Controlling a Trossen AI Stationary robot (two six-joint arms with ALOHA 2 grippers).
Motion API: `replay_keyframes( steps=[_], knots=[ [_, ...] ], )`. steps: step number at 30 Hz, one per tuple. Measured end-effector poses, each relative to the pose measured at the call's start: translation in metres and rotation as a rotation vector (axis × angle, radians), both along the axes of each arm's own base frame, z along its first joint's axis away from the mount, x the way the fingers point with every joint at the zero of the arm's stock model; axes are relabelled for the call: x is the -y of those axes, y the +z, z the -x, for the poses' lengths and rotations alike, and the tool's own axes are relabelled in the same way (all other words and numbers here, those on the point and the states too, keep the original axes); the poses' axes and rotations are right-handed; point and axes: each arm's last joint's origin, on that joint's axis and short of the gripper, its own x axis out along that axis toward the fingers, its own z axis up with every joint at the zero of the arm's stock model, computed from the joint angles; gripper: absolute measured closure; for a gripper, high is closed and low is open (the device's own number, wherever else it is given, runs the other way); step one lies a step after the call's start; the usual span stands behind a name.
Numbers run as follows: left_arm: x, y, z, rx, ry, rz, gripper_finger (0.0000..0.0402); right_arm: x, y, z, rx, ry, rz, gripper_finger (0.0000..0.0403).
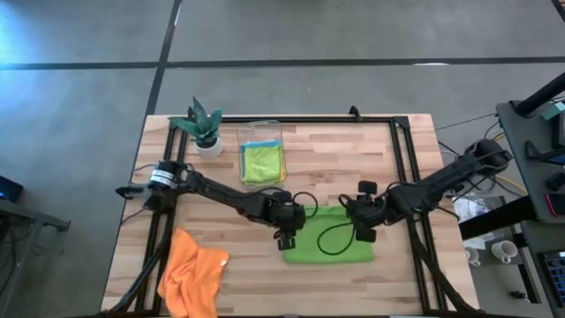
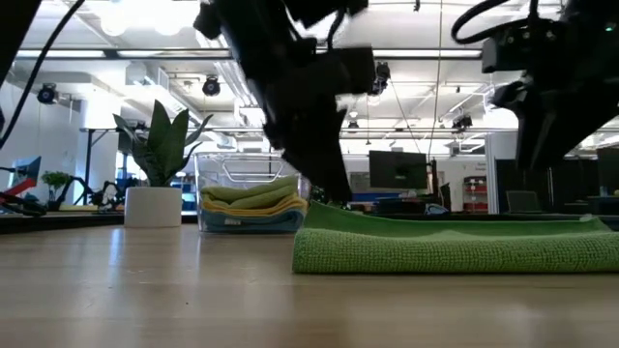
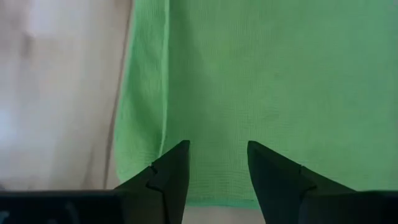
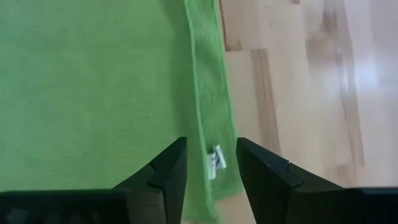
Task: Fold microfiber towels
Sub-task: Fold the green microfiber cloth
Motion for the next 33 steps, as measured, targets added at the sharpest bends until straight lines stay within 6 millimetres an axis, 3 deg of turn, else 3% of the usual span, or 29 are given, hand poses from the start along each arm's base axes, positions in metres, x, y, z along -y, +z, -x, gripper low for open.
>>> replay_keyframes(
  steps=[7,12,19,27,33],
  knots=[
    [-0.002,-0.006,-0.001,-0.012,-0.001,0.003,0.0255,0.003,-0.012,-0.006,-0.028,0.062,0.007,0.027],
    [-0.001,-0.008,0.0,-0.022,-0.005,0.001,0.0255,0.001,-0.022,-0.011,0.077,0.094,-0.016,0.0267],
    [-0.004,-0.015,0.003,-0.033,-0.006,-0.008,0.0255,0.012,-0.036,0.004,0.079,0.073,-0.043,0.0278],
    [-0.016,-0.016,0.001,-0.027,0.024,-0.047,0.0255,0.021,-0.055,0.007,0.065,0.046,-0.094,0.0292],
    [-0.016,-0.016,0.001,-0.026,0.022,-0.047,0.0255,0.023,-0.057,0.008,0.06,0.042,-0.084,0.0293]
  ],
)
